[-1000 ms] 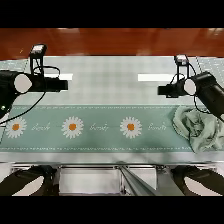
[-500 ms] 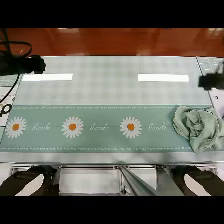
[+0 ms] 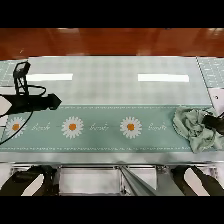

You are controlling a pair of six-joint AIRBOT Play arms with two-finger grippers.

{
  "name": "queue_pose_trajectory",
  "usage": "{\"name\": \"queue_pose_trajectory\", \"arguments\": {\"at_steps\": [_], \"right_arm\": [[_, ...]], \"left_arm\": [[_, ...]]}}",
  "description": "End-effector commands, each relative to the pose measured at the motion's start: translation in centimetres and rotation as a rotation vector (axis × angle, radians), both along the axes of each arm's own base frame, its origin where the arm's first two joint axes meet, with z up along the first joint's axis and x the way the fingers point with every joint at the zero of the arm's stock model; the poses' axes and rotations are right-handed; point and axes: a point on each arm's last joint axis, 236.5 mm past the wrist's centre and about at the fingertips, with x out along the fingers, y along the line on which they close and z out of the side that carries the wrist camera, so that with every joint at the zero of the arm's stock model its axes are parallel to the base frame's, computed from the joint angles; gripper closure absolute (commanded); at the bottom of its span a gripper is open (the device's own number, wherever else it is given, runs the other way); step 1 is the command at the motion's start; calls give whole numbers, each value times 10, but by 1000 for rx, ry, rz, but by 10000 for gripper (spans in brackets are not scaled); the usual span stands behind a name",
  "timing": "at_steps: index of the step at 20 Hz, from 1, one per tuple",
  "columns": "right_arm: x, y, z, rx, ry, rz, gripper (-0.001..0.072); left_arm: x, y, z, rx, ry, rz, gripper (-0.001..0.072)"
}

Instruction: Fold the shirts.

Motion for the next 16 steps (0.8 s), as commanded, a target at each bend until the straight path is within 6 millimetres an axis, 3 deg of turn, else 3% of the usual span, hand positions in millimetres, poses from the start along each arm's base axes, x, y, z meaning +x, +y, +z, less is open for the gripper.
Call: {"name": "queue_pose_trajectory", "arguments": {"at_steps": [1, 3, 4, 6, 8, 10, 12, 14, 16], "right_arm": [[-3, 14, -44, 140, 65, 1, 299], [-8, 22, -65, 194, 125, 4, 308], [-10, 25, -71, 214, 147, 9, 354], [-7, 31, -74, 239, 148, 39, 682], [10, 25, -48, 220, 99, 79, 684], [42, 10, 6, 152, -24, 98, 684], [81, 2, 82, 85, -226, 121, 684], [112, 9, 165, 55, -438, 156, 685], [128, 27, 242, 50, -620, 221, 685]], "left_arm": [[-11, -7, -24, -33, 58, 4, 203], [-7, -7, -22, -35, 40, 9, 203], [-4, -7, -21, -38, 29, 12, 203], [2, -6, -17, -38, -2, 20, 203], [11, 3, -6, -22, -40, 37, 203], [24, 15, 16, -25, -94, 74, 203], [36, 26, 44, -27, -160, 107, 203], [41, 28, 68, -30, -215, 111, 204], [39, 24, 81, -40, -240, 103, 204]]}}
